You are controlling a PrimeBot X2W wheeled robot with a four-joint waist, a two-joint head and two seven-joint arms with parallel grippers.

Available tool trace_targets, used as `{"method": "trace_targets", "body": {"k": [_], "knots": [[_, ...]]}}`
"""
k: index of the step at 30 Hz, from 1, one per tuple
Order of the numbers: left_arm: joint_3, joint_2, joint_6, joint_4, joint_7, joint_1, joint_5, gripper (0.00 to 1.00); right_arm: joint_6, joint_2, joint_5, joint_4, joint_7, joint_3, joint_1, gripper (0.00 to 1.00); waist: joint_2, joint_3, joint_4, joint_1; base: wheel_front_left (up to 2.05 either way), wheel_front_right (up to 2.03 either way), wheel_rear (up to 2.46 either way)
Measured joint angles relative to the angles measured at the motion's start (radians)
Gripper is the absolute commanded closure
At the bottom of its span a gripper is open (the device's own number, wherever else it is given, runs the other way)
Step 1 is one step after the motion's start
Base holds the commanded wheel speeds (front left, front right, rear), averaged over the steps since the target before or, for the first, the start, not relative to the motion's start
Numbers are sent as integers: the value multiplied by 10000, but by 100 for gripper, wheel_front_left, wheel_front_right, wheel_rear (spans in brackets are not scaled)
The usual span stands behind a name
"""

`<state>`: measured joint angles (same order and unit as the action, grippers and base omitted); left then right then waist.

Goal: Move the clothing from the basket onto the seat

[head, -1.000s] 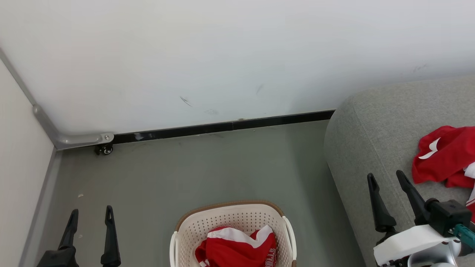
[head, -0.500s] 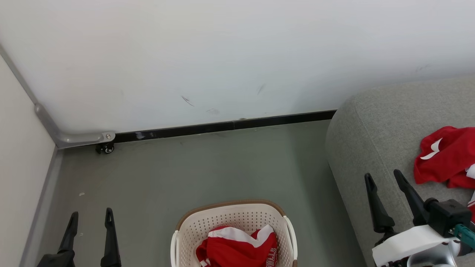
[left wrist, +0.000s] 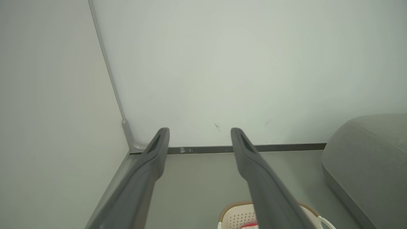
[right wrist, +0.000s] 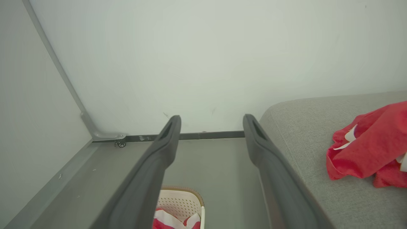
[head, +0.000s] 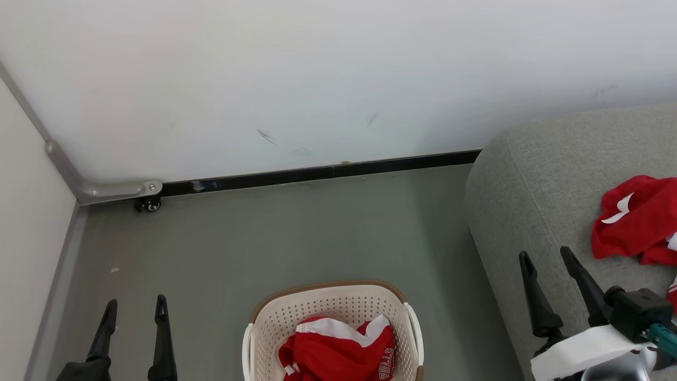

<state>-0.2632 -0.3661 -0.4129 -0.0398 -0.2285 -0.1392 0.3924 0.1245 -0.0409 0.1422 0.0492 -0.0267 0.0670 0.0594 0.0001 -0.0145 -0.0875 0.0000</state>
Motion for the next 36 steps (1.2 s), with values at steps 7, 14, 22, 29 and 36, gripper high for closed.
{"method": "trace_targets", "body": {"k": [7,14,22,29,36], "knots": [[-75,-63,94,-27,81,1,-2,0,0,2,2,-105,-23,-19,38,0,0,133,-43,0,0,0,0],[-316,-98,224,-65,174,37,-148,0,0,2,0,-205,-88,-21,38,0,0,285,-110,0,0,0,0],[-696,-201,552,-94,355,574,-326,0,0,2,0,-416,-88,-71,32,0,0,565,-210,0,0,0,0],[-1216,-349,1068,54,579,1362,-589,0,0,6,-10,-625,-84,-59,20,0,0,926,-332,0,0,0,0],[-1858,-351,1697,571,869,2315,-872,0,0,12,-48,-869,-67,-15,-7,0,0,1377,-516,0,0,0,0]]}}
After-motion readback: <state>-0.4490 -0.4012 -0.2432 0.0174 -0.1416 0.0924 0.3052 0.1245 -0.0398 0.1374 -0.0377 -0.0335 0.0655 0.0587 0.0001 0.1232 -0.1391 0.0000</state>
